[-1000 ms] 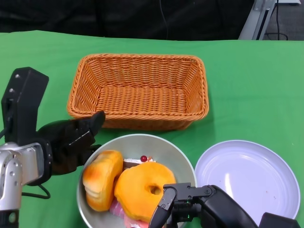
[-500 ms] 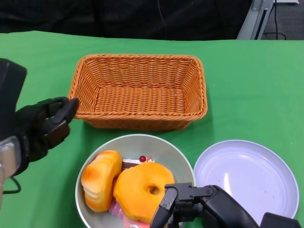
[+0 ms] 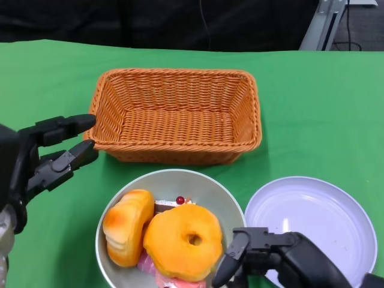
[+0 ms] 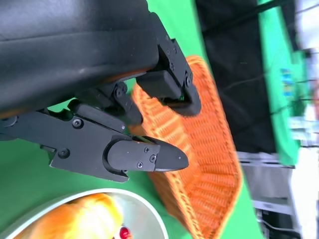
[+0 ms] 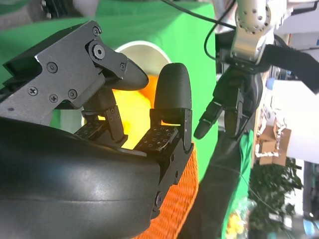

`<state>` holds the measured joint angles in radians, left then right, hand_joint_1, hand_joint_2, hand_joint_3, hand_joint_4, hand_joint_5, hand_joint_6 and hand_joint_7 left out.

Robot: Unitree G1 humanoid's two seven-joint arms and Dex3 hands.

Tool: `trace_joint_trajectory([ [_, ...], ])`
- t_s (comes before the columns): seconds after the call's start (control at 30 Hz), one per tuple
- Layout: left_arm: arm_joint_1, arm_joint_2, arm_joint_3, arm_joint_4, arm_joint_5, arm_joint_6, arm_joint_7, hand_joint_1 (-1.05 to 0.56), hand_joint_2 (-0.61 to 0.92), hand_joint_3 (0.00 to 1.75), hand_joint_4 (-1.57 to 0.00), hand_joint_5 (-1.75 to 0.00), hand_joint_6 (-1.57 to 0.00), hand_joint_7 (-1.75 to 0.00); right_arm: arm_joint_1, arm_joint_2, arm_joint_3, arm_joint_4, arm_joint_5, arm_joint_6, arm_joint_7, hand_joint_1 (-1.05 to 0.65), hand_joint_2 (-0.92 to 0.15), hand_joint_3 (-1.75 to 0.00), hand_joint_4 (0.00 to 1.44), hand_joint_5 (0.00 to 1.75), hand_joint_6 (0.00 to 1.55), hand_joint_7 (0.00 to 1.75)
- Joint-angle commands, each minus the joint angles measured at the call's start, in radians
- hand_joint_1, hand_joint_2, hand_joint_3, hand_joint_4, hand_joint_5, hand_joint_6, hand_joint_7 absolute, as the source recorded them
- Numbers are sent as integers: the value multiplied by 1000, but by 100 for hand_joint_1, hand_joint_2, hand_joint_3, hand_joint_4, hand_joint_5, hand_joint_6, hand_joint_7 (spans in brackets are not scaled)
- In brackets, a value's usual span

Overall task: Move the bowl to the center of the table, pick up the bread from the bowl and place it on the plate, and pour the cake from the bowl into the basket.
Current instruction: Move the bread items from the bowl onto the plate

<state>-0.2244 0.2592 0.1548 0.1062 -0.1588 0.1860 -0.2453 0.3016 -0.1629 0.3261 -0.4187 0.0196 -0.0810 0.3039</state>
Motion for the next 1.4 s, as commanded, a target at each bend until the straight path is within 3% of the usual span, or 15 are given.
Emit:
trace_joint_trajectory([
  [0.03, 14, 13, -3, 101, 58, -239, -2, -38, 92, 18, -101, -22, -94, -10, 9, -18, -29, -15, -28, -63, -17, -10, -56, -94, 74, 140, 78, 104],
  [0.17, 6, -5, -12, 227, 92, -506, 0, -26, 92, 18, -103, -37, -105, -11, 22, -29, -45, -60, -151, -124, -69, -18, -77, -41, 74, 100, 82, 61],
  [0.23, -2, -15, -17, 272, 101, -588, 9, -23, 92, 21, -94, -69, -112, -12, 35, -35, -43, -105, -235, -123, -94, -23, -87, -18, 74, 83, 84, 42],
  [0.33, -11, -29, -16, 318, 103, -651, 20, -21, 92, 24, -89, -95, -116, -18, 56, -39, -34, -168, -353, -104, -115, -33, -91, -5, 72, 69, 84, 27],
  [0.43, -18, -40, -14, 338, 101, -670, 25, -21, 92, 26, -88, -104, -116, -21, 71, -41, -21, -219, -471, -74, -131, -39, -92, -2, 72, 61, 84, 20],
  [0.57, -27, -56, -12, 356, 97, -684, 38, -22, 92, 26, -81, -119, -95, -66, 91, -28, 15, -296, -670, -1, -147, -59, -92, -4, 70, 39, 80, 7],
  [0.63, -31, -61, -12, 366, 103, -694, 46, -25, 92, 25, -80, -122, -89, -77, 96, -10, 44, -327, -780, 40, -149, -64, -92, -5, 67, 34, 76, 4],
  [0.8, -49, -66, -12, 409, 110, -737, 58, -26, 92, 25, -78, -127, -84, -89, 84, 53, 140, -367, -1072, 134, -99, -79, -92, -10, 55, 22, 61, 0],
  [0.97, -58, -78, -16, 436, 106, -769, 63, -24, 92, 26, -79, -128, -84, -91, 65, 125, 225, -364, -1273, 199, -6, -87, -92, -15, 41, 11, 42, 0],
  [1.13, -55, -90, -24, 432, 110, -767, 66, -27, 92, 25, -79, -128, -84, -92, 46, 180, 276, -318, -1390, 232, 40, -91, -92, -15, 37, 7, 33, 0],
  [1.4, -57, -92, -30, 443, 122, -784, 77, -28, 92, 22, -79, -126, -83, -93, 12, 215, 303, -249, -1435, 257, 87, -97, -92, -20, 29, 2, 21, 0],
])
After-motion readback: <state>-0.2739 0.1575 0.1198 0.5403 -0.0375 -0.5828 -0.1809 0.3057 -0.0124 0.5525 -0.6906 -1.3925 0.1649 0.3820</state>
